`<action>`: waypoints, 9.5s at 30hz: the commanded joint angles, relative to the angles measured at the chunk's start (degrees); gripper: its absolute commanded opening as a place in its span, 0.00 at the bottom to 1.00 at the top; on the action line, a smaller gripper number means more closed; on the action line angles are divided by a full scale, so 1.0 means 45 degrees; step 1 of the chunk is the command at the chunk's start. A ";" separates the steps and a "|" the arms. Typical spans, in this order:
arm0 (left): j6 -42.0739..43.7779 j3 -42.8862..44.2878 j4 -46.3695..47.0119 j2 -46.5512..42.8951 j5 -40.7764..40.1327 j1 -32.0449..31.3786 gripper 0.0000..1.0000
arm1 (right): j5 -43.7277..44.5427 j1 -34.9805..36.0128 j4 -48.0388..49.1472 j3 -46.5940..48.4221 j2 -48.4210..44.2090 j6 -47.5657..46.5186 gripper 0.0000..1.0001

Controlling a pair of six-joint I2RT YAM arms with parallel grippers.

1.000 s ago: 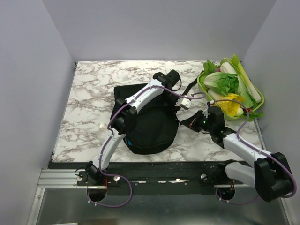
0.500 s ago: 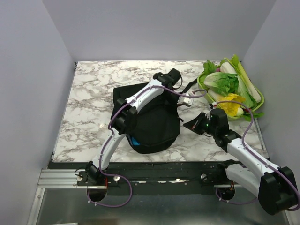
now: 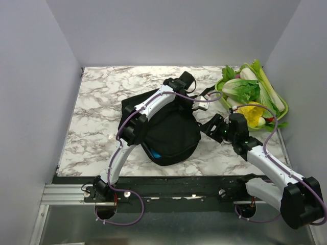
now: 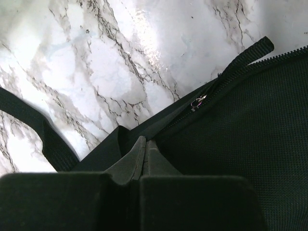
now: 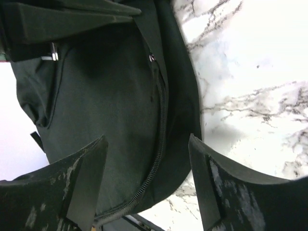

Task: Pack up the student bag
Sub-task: Zip the student bag at the center of the board.

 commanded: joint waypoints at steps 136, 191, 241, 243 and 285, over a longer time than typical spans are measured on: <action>-0.0645 0.0636 -0.2023 -0.1511 0.3340 0.0821 0.48 | 0.0080 0.1655 -0.2858 0.3662 0.2126 -0.2352 0.01; 0.2485 0.0719 -0.4509 -0.0259 0.2267 0.0059 0.49 | -0.0252 0.1674 -0.1979 0.2979 0.1149 -0.1785 0.01; -0.4648 -0.0648 0.1118 -0.1743 0.3945 0.1448 0.72 | 0.0489 0.2553 -0.3073 0.2139 0.0271 -0.1707 0.01; -0.3905 -0.0842 0.0900 -0.1801 0.4140 0.1019 0.73 | 0.0665 0.2553 -0.3073 0.2101 0.0212 -0.1590 0.01; -0.7982 -0.0257 0.6409 -0.0317 -0.3124 0.1230 0.00 | 0.1115 0.2904 -0.1939 0.1985 0.0506 -0.0887 0.01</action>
